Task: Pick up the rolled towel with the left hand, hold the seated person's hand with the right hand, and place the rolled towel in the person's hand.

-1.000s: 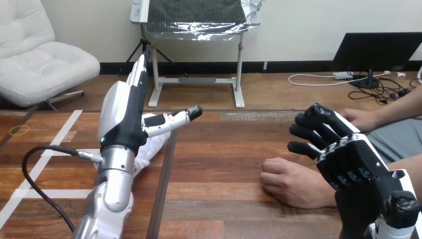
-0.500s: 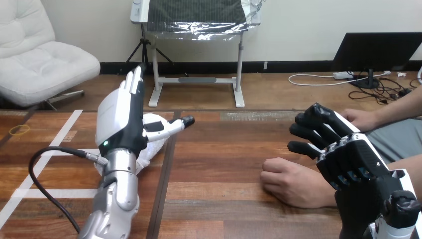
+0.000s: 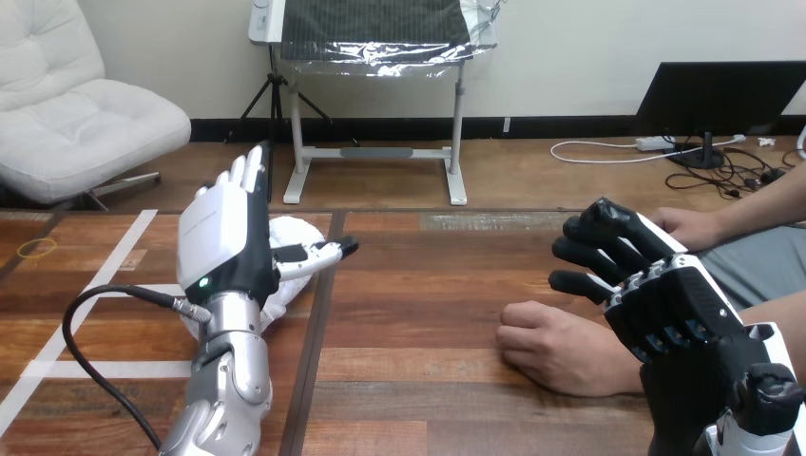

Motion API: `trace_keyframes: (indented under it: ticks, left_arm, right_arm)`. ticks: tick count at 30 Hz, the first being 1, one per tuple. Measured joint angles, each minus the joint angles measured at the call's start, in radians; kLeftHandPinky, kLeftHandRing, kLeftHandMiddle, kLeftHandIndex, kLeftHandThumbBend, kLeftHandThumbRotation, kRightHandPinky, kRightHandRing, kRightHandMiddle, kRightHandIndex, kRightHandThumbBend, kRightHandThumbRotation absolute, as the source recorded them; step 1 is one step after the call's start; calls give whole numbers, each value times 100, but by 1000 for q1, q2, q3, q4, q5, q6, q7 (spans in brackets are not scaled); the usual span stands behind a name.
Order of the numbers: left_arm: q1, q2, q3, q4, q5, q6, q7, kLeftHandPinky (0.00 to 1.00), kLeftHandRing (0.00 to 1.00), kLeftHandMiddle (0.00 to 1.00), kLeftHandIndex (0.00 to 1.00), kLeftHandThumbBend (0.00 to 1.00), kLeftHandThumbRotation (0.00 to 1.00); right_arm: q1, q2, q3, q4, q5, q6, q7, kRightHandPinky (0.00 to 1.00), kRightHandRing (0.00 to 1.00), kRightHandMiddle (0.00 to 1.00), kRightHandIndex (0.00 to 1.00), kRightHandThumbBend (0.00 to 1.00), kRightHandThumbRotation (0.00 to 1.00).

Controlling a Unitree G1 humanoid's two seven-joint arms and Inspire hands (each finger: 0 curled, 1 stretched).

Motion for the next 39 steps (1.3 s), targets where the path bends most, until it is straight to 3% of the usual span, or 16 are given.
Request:
trace_keyframes:
  ticks: [23,39]
  left_arm:
    - [-4,-3,-42,20,15,195,29,100,99,99,98,97,40]
    - [-19,-15,-73,20,15,322,-3,100,99,99,100,96,40]
  right_arm:
    - [1,1,-1,0,2,0,2,72,81,82,82,85,100]
    - [2,3,-1,0,2,0,2,72,81,82,81,85,100]
